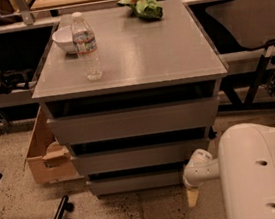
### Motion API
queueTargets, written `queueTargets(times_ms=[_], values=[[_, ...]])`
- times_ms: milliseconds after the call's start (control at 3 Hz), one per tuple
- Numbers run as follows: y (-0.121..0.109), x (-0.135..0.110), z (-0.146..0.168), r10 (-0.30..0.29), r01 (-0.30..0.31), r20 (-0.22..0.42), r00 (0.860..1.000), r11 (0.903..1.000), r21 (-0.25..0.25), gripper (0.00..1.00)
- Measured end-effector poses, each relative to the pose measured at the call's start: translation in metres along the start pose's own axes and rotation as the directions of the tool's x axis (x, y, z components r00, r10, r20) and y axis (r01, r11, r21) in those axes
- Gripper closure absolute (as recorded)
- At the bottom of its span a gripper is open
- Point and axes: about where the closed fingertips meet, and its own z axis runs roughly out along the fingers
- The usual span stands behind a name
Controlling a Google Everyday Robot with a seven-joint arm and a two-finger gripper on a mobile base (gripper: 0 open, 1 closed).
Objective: Open bottom drawer
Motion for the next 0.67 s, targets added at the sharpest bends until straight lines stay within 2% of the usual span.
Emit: queueTargets(times_ms=[667], values=[[-0.034,-0.010,0.034,-0.032,0.032,-0.028,0.999,0.9993,0.018,0.00]])
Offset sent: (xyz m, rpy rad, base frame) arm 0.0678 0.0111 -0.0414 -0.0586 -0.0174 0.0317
